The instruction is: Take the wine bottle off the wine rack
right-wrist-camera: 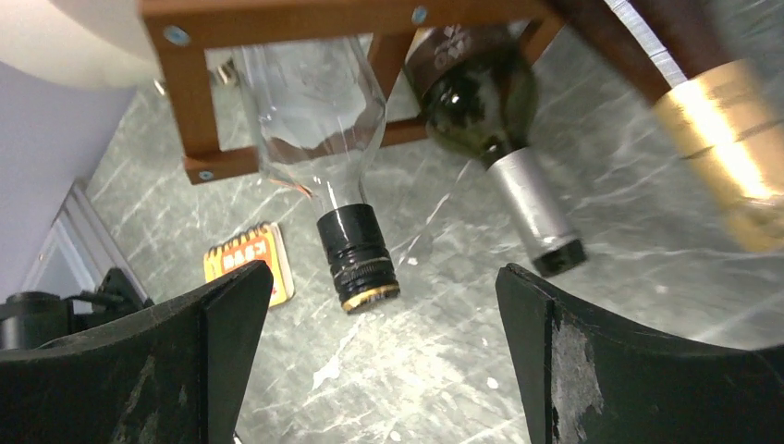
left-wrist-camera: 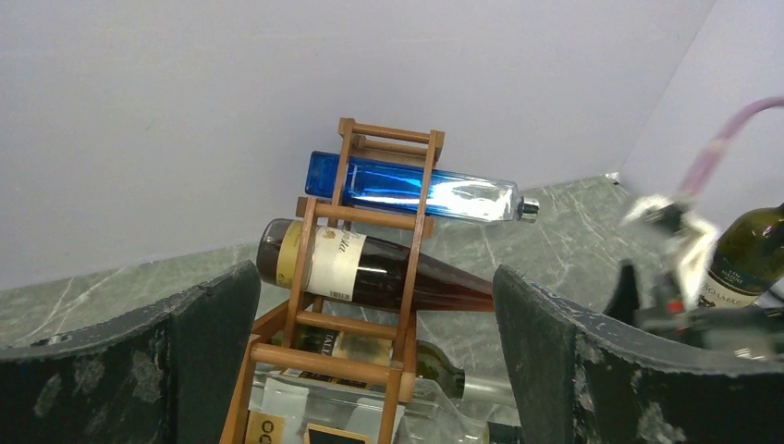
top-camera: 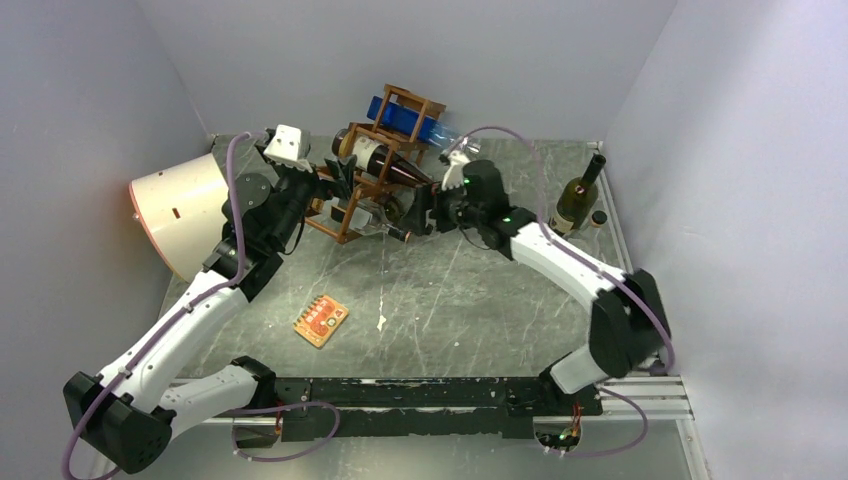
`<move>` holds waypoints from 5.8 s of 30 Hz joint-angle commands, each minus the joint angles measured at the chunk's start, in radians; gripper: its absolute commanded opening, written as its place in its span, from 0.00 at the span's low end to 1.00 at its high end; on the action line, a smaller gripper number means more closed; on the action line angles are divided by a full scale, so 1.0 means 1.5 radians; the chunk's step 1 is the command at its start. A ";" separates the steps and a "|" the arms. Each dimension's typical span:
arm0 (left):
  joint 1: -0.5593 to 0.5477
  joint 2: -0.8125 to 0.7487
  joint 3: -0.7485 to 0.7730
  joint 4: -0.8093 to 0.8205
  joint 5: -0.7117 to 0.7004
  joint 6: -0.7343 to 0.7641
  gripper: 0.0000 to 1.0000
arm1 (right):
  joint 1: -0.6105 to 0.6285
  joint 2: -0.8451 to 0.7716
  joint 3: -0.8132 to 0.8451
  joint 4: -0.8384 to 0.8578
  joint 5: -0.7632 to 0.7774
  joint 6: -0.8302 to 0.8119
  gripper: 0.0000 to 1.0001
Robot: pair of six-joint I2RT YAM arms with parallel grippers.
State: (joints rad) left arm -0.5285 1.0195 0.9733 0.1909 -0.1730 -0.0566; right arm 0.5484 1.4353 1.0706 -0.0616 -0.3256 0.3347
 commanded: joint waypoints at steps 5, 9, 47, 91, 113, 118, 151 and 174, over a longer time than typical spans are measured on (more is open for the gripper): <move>-0.006 0.017 0.011 0.015 0.004 0.012 0.99 | 0.036 0.121 0.053 0.039 -0.113 0.031 0.97; -0.006 0.021 0.014 0.012 0.014 0.011 0.99 | 0.036 0.163 0.068 0.036 -0.130 0.029 0.96; -0.008 0.016 0.008 0.021 0.054 0.012 0.99 | -0.022 0.025 -0.067 0.069 -0.209 0.010 0.00; -0.147 0.112 0.034 0.008 0.145 0.047 0.98 | -0.034 -0.167 0.278 -0.601 0.238 -0.065 0.00; -0.155 0.034 0.027 0.000 -0.067 0.057 0.98 | -0.166 -0.033 0.412 -0.588 0.432 -0.093 0.00; -0.154 0.027 0.022 0.005 -0.072 0.061 0.98 | -0.178 0.048 0.498 -0.575 0.431 -0.109 0.00; -0.154 0.043 0.029 -0.003 -0.046 0.052 0.98 | -0.411 0.357 0.771 -0.543 0.306 -0.179 0.00; -0.155 0.040 0.031 -0.006 -0.037 0.048 0.98 | -0.444 0.386 0.750 -0.524 0.331 -0.170 0.00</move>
State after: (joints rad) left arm -0.7563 1.0874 1.0023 0.1799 -0.2432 0.0216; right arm -0.1066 2.0289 2.1849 -0.9463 0.1452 0.0814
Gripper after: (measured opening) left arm 0.980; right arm 0.365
